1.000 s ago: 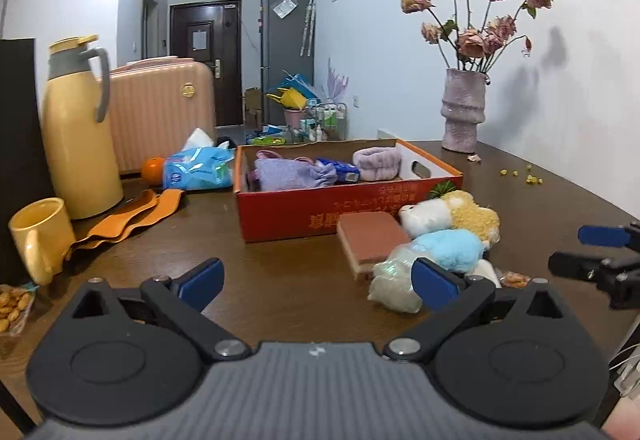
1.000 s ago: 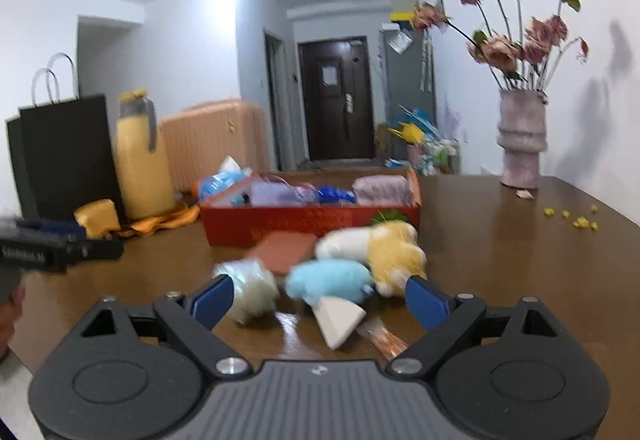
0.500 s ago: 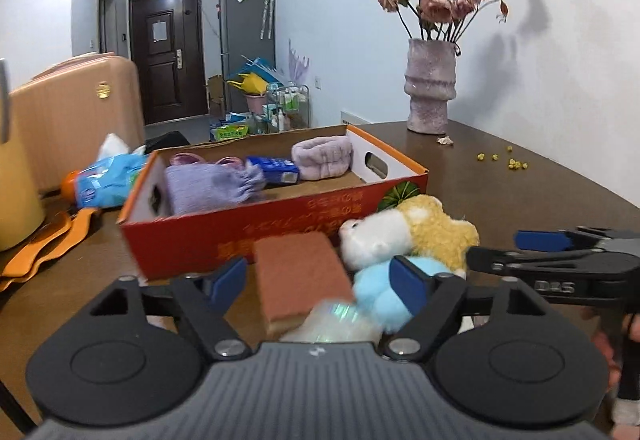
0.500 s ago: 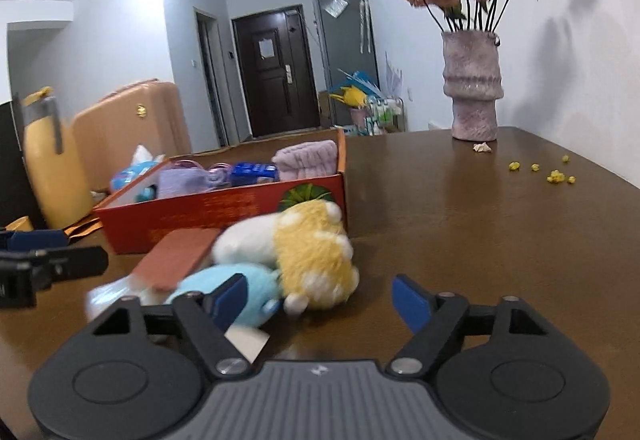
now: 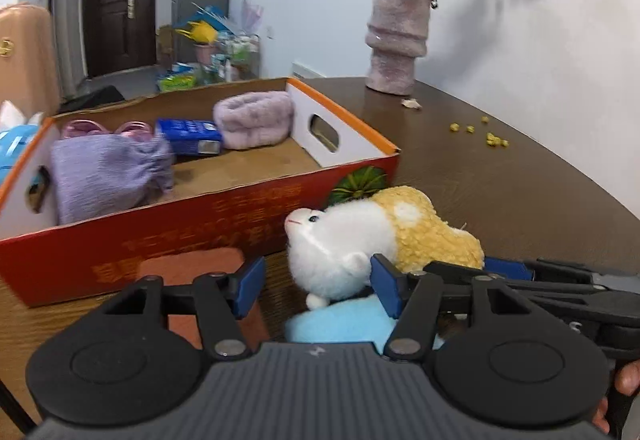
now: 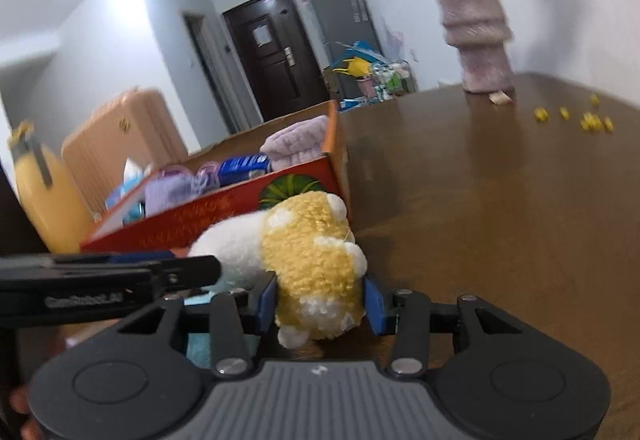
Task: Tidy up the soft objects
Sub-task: 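Close both grippers on the white-and-yellow plush sheep, then carry the plush sheep into the box and open both grippers, then withdraw both tools and move them toward the brown sponge block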
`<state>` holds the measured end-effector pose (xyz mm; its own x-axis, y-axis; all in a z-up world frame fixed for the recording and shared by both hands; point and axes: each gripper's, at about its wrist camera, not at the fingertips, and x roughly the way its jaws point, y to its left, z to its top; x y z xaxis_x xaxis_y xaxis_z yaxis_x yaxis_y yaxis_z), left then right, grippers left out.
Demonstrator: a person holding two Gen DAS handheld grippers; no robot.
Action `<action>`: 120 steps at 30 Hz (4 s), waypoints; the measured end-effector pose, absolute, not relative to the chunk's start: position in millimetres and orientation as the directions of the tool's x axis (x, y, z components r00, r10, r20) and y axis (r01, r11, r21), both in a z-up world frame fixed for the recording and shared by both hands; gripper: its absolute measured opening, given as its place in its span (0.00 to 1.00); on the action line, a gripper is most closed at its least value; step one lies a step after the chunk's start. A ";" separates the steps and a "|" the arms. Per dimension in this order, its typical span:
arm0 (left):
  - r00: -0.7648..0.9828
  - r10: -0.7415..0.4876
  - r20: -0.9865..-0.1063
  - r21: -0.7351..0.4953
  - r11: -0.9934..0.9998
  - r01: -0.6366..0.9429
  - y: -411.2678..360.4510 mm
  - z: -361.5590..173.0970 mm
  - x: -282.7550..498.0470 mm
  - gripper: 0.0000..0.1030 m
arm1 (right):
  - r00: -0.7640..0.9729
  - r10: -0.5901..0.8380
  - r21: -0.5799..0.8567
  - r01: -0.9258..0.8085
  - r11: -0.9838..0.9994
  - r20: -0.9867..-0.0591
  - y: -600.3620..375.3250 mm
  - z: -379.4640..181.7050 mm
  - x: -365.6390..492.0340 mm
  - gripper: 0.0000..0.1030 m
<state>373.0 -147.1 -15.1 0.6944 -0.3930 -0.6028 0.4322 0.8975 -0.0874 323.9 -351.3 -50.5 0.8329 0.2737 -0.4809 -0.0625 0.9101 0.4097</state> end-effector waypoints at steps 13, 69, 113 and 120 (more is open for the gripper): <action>0.736 -0.443 -0.512 -0.067 0.875 0.480 -131.8 22.5 319.1 0.39 | 0.881 0.252 0.317 -0.125 0.940 -0.401 -330.7 -1.9 275.5 0.40; 0.759 -0.331 -0.561 -0.141 0.941 0.306 -61.3 83.2 472.1 0.62 | 0.906 0.125 0.007 -0.133 0.991 -0.404 -280.5 101.7 418.8 0.65; 0.896 -0.142 -0.421 -0.008 0.988 0.153 -5.7 6.6 194.9 1.00 | 0.909 0.290 0.069 -0.283 0.957 -0.300 -254.0 7.1 171.2 0.96; 0.877 -0.119 -0.465 -0.001 0.991 0.134 -9.5 -7.4 237.5 1.00 | 0.863 0.337 0.143 -0.305 0.941 -0.376 -249.4 5.3 227.0 0.76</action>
